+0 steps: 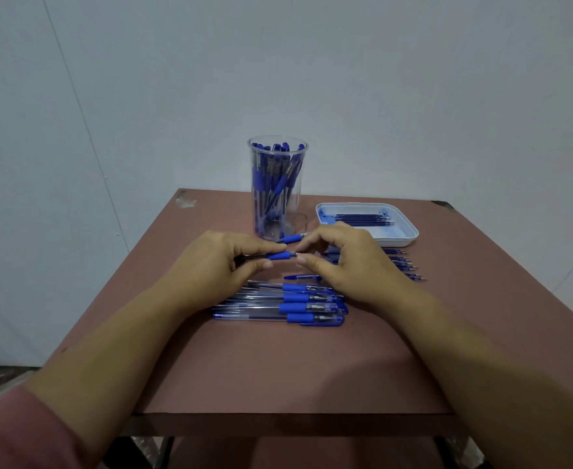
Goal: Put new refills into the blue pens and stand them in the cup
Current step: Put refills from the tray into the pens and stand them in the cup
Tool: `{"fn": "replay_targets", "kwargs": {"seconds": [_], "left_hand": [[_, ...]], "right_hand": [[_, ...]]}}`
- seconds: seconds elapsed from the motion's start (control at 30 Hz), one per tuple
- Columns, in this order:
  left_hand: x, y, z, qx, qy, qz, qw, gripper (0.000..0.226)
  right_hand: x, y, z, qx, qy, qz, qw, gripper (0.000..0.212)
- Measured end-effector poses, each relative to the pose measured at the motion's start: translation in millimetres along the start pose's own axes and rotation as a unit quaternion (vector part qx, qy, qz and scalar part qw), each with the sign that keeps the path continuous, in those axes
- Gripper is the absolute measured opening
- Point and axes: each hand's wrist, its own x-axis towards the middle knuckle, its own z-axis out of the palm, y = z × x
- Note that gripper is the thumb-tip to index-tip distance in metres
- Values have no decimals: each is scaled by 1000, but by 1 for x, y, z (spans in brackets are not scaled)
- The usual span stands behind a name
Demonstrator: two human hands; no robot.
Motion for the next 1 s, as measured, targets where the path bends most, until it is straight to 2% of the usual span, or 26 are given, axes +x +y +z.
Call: {"fn": "replay_targets", "kwargs": {"seconds": [0.1,0.33,0.43,0.67,0.9,1.0], "left_hand": [[0,0,0,-3,-1,-7,1000,33],[1,0,-1,9,-3,-5,1000,33],[1,-1,-1,15,-4,-4,1000,33],[0,-5,0,15,-1,-3,1000,33],[1,-6,2,13,5,2,1000,33],[0,-6,1,24,2,2,1000,33]], "right_hand": [[-1,0,-1,15,10,4,1000,20],[2,1,1,-14,-7,-7,1000,11],[0,0,0,8,2,9,1000,21],[1,1,2,-40,-21,3,999,14],[0,-3,1,23,-22,30,999,25],[0,-1,4,25,-14,39,999,14]]}}
